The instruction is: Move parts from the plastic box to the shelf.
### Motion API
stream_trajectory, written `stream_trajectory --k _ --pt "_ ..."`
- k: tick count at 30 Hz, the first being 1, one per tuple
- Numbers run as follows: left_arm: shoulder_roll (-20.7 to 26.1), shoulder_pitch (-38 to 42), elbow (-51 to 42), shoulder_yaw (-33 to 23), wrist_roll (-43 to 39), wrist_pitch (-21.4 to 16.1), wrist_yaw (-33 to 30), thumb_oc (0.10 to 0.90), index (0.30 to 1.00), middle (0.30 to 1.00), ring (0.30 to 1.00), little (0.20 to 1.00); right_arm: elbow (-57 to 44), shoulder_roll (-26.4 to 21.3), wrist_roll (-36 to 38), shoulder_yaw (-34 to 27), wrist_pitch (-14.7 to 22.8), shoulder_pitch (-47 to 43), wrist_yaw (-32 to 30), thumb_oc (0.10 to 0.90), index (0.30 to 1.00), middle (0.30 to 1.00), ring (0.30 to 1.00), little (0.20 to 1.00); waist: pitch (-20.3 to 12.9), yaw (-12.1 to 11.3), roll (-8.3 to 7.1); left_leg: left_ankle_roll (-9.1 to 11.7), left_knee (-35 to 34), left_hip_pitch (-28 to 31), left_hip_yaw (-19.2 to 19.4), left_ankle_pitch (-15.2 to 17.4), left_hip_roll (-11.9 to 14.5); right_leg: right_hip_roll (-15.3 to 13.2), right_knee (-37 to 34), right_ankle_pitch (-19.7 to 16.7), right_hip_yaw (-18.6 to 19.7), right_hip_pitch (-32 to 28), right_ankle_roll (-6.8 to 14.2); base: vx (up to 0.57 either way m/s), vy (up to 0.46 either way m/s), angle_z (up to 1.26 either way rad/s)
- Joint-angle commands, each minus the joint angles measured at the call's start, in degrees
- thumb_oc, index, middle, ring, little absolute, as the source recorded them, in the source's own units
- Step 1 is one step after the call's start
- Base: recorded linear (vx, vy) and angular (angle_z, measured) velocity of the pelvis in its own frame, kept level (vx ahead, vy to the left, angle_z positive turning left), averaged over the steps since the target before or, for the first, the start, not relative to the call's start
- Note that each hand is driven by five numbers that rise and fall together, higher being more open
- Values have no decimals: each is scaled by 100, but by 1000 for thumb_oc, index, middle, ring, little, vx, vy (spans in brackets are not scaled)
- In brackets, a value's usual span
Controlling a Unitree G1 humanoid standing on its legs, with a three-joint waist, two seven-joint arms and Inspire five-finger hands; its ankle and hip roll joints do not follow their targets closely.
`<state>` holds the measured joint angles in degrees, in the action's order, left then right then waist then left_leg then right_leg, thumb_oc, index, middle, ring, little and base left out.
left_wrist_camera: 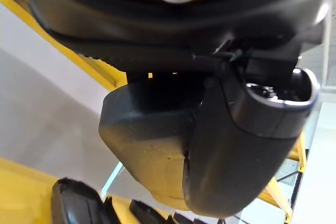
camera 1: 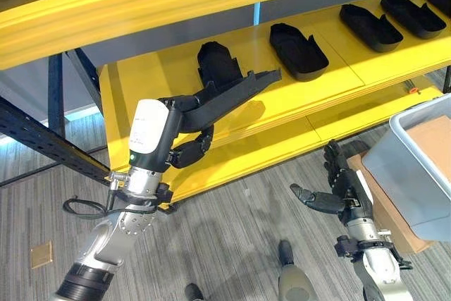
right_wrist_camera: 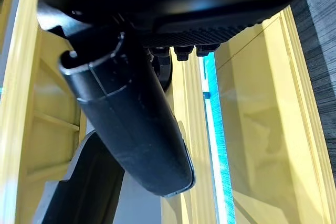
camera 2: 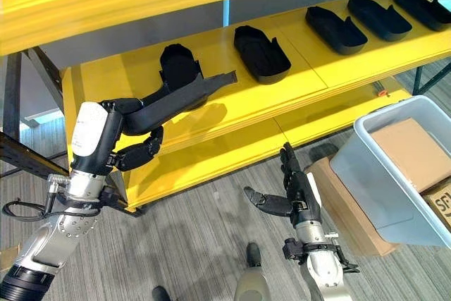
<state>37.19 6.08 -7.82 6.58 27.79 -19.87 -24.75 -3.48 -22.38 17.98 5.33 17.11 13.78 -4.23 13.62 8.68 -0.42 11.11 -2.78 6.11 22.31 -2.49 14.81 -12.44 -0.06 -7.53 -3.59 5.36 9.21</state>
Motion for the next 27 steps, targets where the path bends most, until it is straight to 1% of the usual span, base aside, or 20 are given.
stream_trajectory --k 1,2,3,5,9,13,14,15,16,17,20,21,23,26,27 --pt "192 508 -646 -568 -66 -227 -779 400 300 300 300 300 -586 -163 -188 -483 507 -36 2 900 1000 1000 1000 1000 -802 -39 -287 -220 624 -551 -189 -131 192 -718 468 13 -97 -520 462 36 10 2" --pt "207 517 -672 -604 -56 -208 -807 400 300 300 300 300 -582 -158 -180 -496 500 -27 4 900 1000 1000 1000 1000 -814 -50 -311 -223 661 -570 -223 -116 199 -723 477 13 -122 -546 466 78 23 2" --pt "248 541 -635 -720 41 -106 -913 400 300 300 300 300 -570 -161 -175 -521 481 -24 4 900 1000 1000 1000 1000 -870 -100 -360 -228 670 -576 -252 -104 193 -726 474 -30 -192 -627 488 78 14 7" --pt "293 570 -478 -859 145 22 -1060 400 300 300 300 300 -557 -186 -206 -533 456 5 13 900 1000 1000 1000 1000 -929 -158 -402 -239 636 -558 -284 -124 187 -725 485 -58 -258 -699 494 69 24 16" --pt "301 607 -293 -920 222 130 -1163 400 300 300 300 300 -531 -189 -236 -516 426 -5 18 900 1000 1000 1000 1000 -954 -176 -434 -247 577 -536 -310 -142 167 -737 478 -84 -322 -754 496 26 12 13" --pt "266 736 316 -1010 324 437 -1425 400 300 300 300 300 -460 -214 -254 -433 357 29 71 900 1000 1000 1000 1000 -1019 -197 -472 -237 484 -508 -326 -191 151 -727 454 -121 -395 -804 510 39 6 7" --pt "268 748 330 -1001 328 437 -1436 400 300 300 300 300 -458 -214 -254 -433 356 27 71 900 1000 1000 1000 1000 -1018 -195 -471 -236 479 -508 -328 -194 151 -726 452 -121 -399 -805 509 34 -4 6" --pt "222 834 541 -1005 389 572 -1556 400 300 300 300 300 -469 -245 -264 -412 329 53 114 900 1000 1000 1000 1000 -1043 -188 -486 -232 430 -491 -335 -228 150 -714 438 -140 -411 -824 510 26 -3 8" --pt "220 841 550 -998 391 574 -1563 400 300 300 300 300 -472 -247 -262 -415 326 56 115 900 1000 1000 1000 1000 -1045 -188 -484 -232 424 -491 -336 -232 149 -714 437 -140 -413 -825 510 50 -3 11" --pt "164 975 815 -939 423 717 -1622 400 300 300 300 300 -463 -262 -231 -383 307 72 151 900 1000 1000 1000 1000 -1078 -162 -486 -220 388 -476 -323 -260 154 -705 437 -139 -421 -829 507 37 -1 10" --pt "52 1290 1243 -784 300 869 -1719 400 300 300 300 300 -469 -296 -223 -314 284 80 191 900 1000 1000 1000 1000 -1102 -113 -475 -209 341 -458 -307 -296 154 -685 417 -130 -427 -832 497 16 -1 2" --pt "54 1314 1266 -768 297 867 -1730 400 300 300 300 300 -467 -294 -221 -320 285 78 192 900 1000 1000 1000 1000 -1100 -116 -474 -208 338 -460 -310 -298 155 -683 416 -129 -431 -831 496 0 0 0" --pt "-67 1659 1655 -621 167 992 -1844 400 300 300 300 300 -481 -352 -207 -245 258 123 244 900 1000 1000 1000 1000 -1119 -34 -453 -187 307 -462 -293 -331 179 -665 402 -84 -438 -818 491 19 -7 8" --pt "-258 2033 2082 -426 -88 1069 -2002 400 300 300 300 300 -532 -413 -164 -188 246 179 302 900 1000 1000 1000 1000 -1122 33 -425 -164 272 -471 -278 -379 214 -632 396 -24 -442 -793 480 7 -11 6" --pt "-258 2038 2087 -422 -88 1067 -2004 400 300 300 300 300 -532 -412 -163 -191 246 179 302 900 1000 1000 1000 1000 -1122 31 -425 -164 272 -472 -278 -379 215 -631 397 -24 -443 -792 479 0 0 0"
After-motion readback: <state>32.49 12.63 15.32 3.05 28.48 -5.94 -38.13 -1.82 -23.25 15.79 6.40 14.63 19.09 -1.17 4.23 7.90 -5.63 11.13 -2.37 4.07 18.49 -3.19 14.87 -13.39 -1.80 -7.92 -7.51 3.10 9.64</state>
